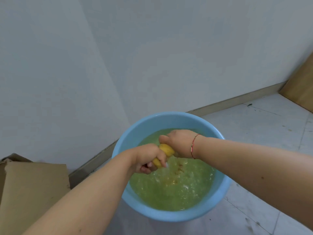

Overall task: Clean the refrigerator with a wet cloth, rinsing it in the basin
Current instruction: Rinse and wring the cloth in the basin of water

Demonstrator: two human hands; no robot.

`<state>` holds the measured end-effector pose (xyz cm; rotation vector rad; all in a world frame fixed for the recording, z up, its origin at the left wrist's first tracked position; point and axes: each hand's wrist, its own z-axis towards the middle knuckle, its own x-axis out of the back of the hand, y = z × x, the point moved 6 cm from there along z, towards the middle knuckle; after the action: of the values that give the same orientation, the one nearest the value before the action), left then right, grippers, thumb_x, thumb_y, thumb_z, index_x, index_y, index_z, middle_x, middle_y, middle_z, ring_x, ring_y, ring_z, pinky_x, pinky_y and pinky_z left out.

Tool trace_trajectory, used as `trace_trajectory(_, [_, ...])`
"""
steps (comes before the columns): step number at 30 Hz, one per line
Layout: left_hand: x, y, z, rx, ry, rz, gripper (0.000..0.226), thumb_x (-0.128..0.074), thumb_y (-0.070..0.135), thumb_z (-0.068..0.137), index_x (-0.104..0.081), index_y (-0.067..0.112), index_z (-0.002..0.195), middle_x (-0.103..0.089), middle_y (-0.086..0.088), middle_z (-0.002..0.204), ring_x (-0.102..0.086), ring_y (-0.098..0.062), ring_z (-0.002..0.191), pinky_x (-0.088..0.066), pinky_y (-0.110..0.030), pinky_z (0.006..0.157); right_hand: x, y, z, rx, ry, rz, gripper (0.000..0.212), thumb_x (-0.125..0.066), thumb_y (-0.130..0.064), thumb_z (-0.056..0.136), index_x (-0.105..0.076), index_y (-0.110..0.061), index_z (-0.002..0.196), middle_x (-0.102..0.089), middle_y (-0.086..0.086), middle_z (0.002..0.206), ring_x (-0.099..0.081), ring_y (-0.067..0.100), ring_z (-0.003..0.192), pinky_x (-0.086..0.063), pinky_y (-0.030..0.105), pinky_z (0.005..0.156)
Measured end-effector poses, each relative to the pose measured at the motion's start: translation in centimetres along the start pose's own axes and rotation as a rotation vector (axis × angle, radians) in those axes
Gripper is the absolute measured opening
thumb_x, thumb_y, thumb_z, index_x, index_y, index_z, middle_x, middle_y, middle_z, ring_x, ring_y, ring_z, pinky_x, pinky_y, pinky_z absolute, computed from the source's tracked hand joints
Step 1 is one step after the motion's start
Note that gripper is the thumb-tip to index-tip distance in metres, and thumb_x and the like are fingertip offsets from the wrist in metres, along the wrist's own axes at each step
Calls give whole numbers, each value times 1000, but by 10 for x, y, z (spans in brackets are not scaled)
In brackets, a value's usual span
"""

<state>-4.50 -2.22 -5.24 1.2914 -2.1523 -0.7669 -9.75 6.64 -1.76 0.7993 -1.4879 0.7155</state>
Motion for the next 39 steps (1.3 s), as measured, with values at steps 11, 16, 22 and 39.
trace_trajectory(11, [36, 33, -34, -693, 619, 602, 92, -77, 7, 68, -29, 49, 135, -39, 7, 133, -52, -13, 112, -49, -27, 91, -56, 34, -36, -528, -565, 1628, 23, -73, -13, 64, -53, -10, 75, -53, 3, 54, -46, 11, 41, -39, 17, 41])
trace_trajectory(16, [4, 53, -33, -1016, 669, 1320, 83, -77, 6, 65, -39, 32, 135, -52, -3, 130, -50, -28, 115, -48, -39, 92, -32, -4, -43, -91, -1083, 1897, 28, -82, -17, 60, -67, -10, 84, -54, 3, 58, -46, 6, 39, -35, 10, 32])
trace_trajectory(22, [9, 64, -24, -503, 549, 1144, 11, -63, 11, 75, -59, 18, 83, -61, 3, 75, -58, -18, 70, -45, -31, 58, -8, 16, -25, -272, -655, 999, 19, -73, -13, 77, -56, -7, 71, -55, 2, 51, -47, 15, 43, -36, 17, 39])
trace_trajectory(39, [-15, 18, -7, 80, -221, -464, 7, -49, 7, 72, -46, 13, 69, -40, 2, 50, -30, 0, 27, -10, -10, 29, 14, 15, -14, 34, 82, -107, 43, -58, -32, 89, -42, -18, 126, -56, 3, 113, -56, 24, 103, -47, 37, 77])
